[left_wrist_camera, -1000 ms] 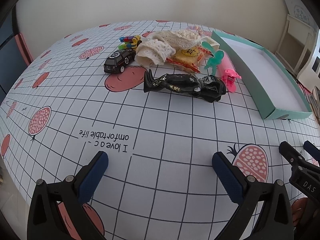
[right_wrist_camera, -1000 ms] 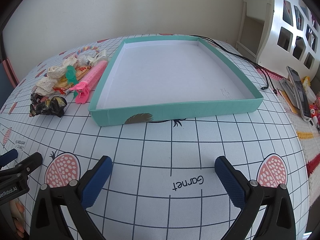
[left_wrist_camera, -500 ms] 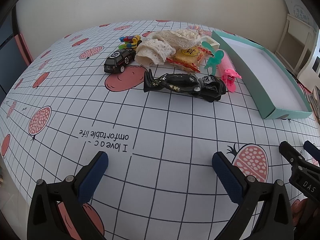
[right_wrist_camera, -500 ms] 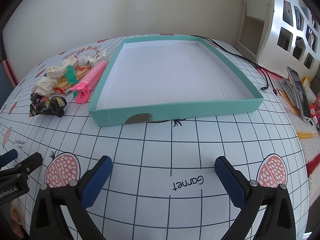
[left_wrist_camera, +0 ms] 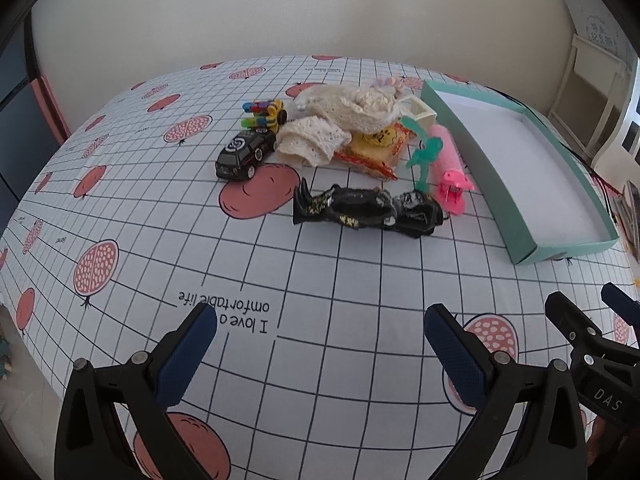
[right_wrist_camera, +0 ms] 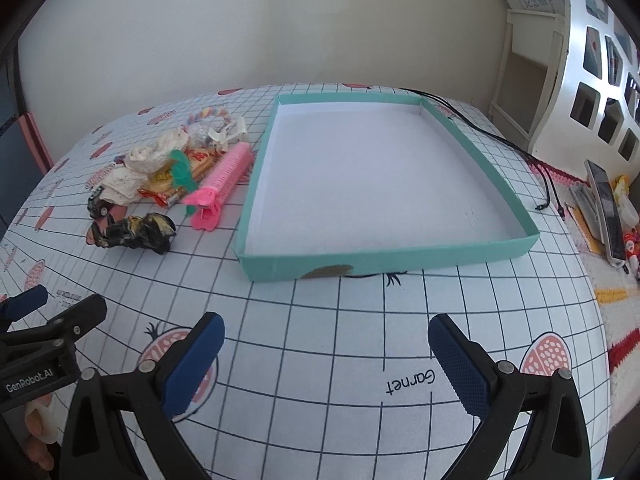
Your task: Organize objects
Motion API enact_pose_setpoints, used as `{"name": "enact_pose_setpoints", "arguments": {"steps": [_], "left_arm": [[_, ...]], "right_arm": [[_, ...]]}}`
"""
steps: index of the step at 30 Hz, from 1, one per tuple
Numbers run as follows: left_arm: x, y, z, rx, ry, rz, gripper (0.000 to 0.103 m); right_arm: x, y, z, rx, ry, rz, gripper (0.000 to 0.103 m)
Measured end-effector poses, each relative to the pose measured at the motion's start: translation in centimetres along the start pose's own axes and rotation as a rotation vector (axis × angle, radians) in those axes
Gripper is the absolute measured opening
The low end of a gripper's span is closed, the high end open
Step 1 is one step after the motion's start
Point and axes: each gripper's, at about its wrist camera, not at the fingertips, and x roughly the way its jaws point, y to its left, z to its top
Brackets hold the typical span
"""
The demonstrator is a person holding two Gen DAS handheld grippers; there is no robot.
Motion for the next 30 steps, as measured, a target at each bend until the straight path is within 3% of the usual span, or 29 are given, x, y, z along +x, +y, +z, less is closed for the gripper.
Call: {"name": "enact_pose_setpoints", "arguments": {"steps": [8,16,21,30], "left_arm": [[-2.2,1.8,5.2,-0.036,0.017,0.005,0.103],[-1.7,4.5,7.5,-0.109,0.117,0.034,0.103],[-0.4,4.0,6.7,-0.181,0.168,-0.020,0.103],[2.1,0.0,7.1,-0.229,0.175,-0.011,0.103]], "right_arm": [[-3.5,1.0,6.0,0.023,-0.016,0.041,0.103],[-3.9,3.6,10.3,-0.004,0.017,0.107,0.103],[-2.8,4.0,11.2,-0.006,0.035,0.090,0.102],[0.2,3.4,11.2,0.029,0.094,0.094,0.101]]}}
